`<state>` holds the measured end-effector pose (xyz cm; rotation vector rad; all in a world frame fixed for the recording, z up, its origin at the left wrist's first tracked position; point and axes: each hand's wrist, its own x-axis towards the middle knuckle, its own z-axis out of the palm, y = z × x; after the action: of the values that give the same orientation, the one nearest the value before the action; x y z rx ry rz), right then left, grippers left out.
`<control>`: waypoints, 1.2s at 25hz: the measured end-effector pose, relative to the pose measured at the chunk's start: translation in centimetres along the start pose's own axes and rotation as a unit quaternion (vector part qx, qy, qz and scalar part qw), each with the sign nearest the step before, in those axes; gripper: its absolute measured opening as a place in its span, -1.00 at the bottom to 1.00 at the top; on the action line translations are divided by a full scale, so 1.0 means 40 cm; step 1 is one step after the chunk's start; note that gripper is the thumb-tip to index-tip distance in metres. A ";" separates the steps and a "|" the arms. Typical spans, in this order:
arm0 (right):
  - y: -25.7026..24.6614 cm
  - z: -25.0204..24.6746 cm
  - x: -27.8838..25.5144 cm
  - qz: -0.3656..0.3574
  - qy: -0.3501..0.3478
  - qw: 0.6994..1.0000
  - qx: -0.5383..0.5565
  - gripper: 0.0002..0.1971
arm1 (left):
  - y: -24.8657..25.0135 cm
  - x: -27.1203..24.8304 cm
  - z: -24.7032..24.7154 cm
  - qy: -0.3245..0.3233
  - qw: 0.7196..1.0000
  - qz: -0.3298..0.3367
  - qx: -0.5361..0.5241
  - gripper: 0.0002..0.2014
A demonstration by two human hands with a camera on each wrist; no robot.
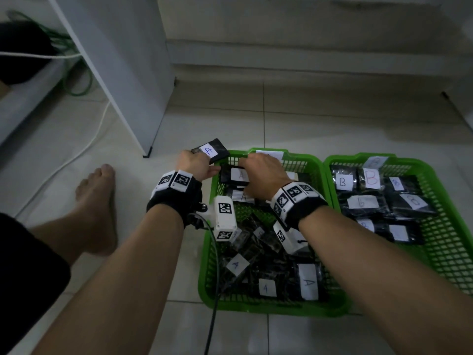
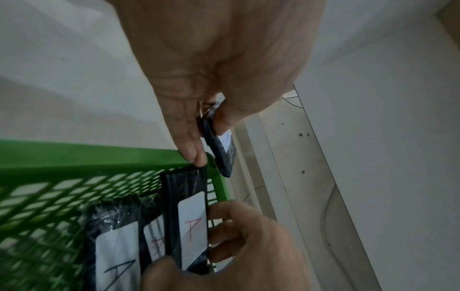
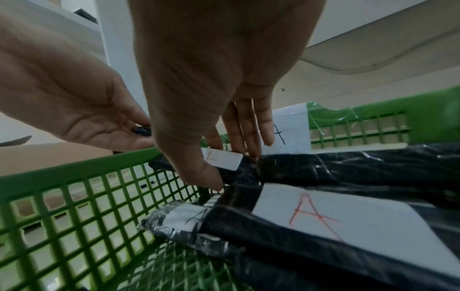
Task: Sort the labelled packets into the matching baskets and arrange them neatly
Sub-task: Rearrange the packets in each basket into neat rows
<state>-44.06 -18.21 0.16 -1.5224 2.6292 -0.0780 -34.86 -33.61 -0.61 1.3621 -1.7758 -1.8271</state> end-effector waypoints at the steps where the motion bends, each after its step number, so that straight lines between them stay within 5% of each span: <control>1: 0.000 0.001 0.001 0.008 0.003 1.000 0.004 -0.65 | -0.003 0.004 -0.001 0.000 1.000 0.000 0.000 -0.68; 8: -0.005 0.015 -0.002 0.039 -0.030 0.998 0.049 -0.74 | 0.005 0.006 0.006 0.018 1.000 -0.013 0.013 -0.96; 12: 0.038 0.009 -0.005 0.037 0.010 0.984 0.172 -0.62 | 0.005 -0.003 0.003 0.005 1.000 -0.005 -0.007 -0.87; 16: 0.072 0.013 -0.043 0.040 0.052 0.961 0.267 -0.70 | 0.003 -0.019 -0.012 -0.010 0.998 -0.015 -0.058 -0.80; 22: 0.041 0.040 -0.071 -0.028 -0.052 0.992 0.108 -0.41 | 0.014 -0.045 -0.010 -0.028 0.999 -0.001 -0.033 -0.77; 26: 0.005 0.037 -0.081 0.004 -0.075 0.966 0.249 -0.51 | 0.014 -0.039 -0.008 -0.013 1.000 0.009 -0.009 -0.76; 30: -0.051 0.026 -0.080 0.031 -0.053 0.921 0.386 -0.83 | 0.012 -0.021 -0.008 -0.018 1.000 0.001 0.007 -0.79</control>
<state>-40.61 -16.46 -0.46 -1.1097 2.1334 -0.8787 -34.38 -33.29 0.23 1.3408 -1.8104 -1.8531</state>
